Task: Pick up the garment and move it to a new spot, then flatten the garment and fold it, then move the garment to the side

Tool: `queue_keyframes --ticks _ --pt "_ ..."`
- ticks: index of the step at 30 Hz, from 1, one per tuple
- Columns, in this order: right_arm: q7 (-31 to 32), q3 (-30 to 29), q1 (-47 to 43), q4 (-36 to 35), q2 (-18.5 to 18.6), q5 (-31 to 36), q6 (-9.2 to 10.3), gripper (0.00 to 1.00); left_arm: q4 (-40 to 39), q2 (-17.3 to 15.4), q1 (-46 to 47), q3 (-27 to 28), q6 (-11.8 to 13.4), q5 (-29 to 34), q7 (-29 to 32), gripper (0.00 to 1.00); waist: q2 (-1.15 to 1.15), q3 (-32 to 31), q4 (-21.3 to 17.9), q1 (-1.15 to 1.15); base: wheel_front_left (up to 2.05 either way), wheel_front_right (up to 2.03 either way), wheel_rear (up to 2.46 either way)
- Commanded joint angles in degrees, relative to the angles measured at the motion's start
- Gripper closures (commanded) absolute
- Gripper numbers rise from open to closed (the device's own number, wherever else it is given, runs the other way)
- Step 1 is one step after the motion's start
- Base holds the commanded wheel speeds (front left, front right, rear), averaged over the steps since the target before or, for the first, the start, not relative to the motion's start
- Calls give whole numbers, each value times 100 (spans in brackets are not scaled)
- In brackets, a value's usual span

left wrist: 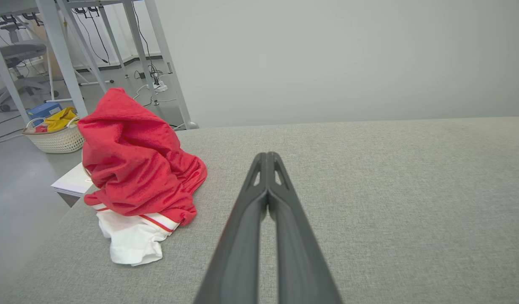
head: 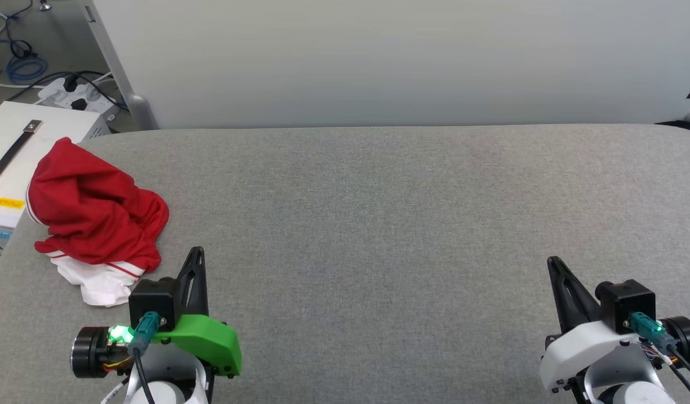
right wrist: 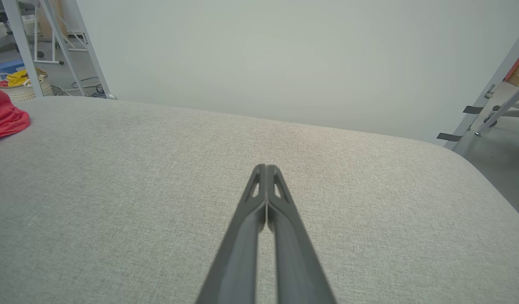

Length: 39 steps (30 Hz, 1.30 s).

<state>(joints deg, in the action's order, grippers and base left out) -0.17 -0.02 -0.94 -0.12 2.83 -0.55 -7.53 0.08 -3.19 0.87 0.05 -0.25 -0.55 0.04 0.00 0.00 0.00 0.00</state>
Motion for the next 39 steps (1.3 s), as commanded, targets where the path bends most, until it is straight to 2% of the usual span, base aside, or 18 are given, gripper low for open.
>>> queue_keyframes --ticks 1,30,31,39 --pt "17 2 94 12 5 55 4 100 -8 32 -87 -5 25 55 -4 100 0 0 0 0 0 0 0" --pt "17 2 94 12 5 55 4 100 -8 32 -87 -5 25 55 -4 100 0 0 0 0 0 0 0" --pt "17 2 94 12 5 55 4 0 -8 32 -87 -5 25 55 -4 0 0 0 0 0 0 0 0" --pt "-65 -44 1 26 -1 -54 -1 0 59 0 6 -7 -2 -60 -66 0 0 5 -1 0 0 0 0"
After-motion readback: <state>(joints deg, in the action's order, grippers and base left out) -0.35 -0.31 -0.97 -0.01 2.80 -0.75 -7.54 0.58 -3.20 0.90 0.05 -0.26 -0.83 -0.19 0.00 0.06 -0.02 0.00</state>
